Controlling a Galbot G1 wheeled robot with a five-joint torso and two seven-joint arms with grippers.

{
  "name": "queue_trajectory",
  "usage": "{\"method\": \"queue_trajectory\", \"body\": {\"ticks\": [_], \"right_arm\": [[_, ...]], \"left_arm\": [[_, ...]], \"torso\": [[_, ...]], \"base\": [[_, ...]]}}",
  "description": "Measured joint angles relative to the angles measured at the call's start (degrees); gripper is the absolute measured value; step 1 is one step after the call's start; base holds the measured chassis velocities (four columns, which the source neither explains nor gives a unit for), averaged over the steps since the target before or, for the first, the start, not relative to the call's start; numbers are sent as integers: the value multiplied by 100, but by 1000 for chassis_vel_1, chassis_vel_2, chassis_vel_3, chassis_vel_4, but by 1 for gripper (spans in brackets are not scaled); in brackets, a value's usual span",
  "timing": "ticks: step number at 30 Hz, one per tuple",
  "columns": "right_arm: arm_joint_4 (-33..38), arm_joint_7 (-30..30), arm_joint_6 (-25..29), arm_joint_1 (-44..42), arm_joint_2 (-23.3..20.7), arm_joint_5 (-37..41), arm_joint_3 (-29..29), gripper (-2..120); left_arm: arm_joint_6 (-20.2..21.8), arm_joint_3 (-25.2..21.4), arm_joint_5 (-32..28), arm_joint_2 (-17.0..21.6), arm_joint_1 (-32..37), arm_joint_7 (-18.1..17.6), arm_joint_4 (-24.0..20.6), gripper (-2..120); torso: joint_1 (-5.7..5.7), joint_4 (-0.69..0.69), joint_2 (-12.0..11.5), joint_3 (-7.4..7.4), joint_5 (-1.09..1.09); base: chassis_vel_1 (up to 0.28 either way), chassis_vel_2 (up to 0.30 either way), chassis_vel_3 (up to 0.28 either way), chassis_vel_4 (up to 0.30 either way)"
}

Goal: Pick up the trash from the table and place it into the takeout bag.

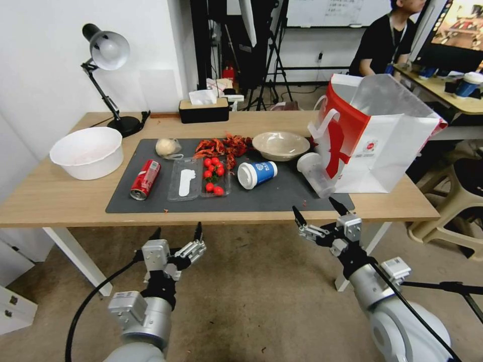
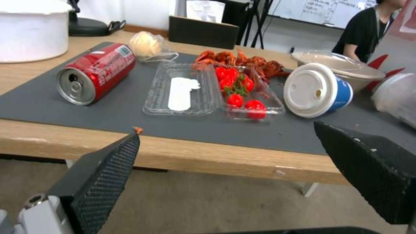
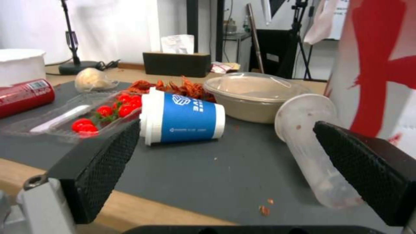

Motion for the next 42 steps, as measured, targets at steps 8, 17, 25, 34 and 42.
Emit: {"method": "queue_trajectory", "body": {"ticks": [8,17,25,34,42], "right_arm": [[-487,234,-211,640,-389,423,-221,100],[-927,684,-351,1271,-724,707,-667,100],[-1027,1135,-855,1835,-807,707,-1063,100],[-1108,1466,-1491,2276,-922,657,-1275,100],[-1244,1815,-2048,2652,-998,752,-1460,100]], "left_arm": [[1,-121,-13,0,12,6,-89,100],[0,-120,0,1,11,8,-80,100],[5,-109,22,4,9,39,-94,100],[20,-129,10,13,10,50,-95,100],[18,-129,10,7,6,50,-55,100]], "torso": [[0,0,0,0,1],[0,0,0,0,1],[0,0,0,0,0],[-1,0,0,0,0],[-1,0,0,0,0]], "base": [[0,0,0,0],[0,0,0,0],[0,0,0,0],[0,0,0,0],[0,0,0,0]]}}
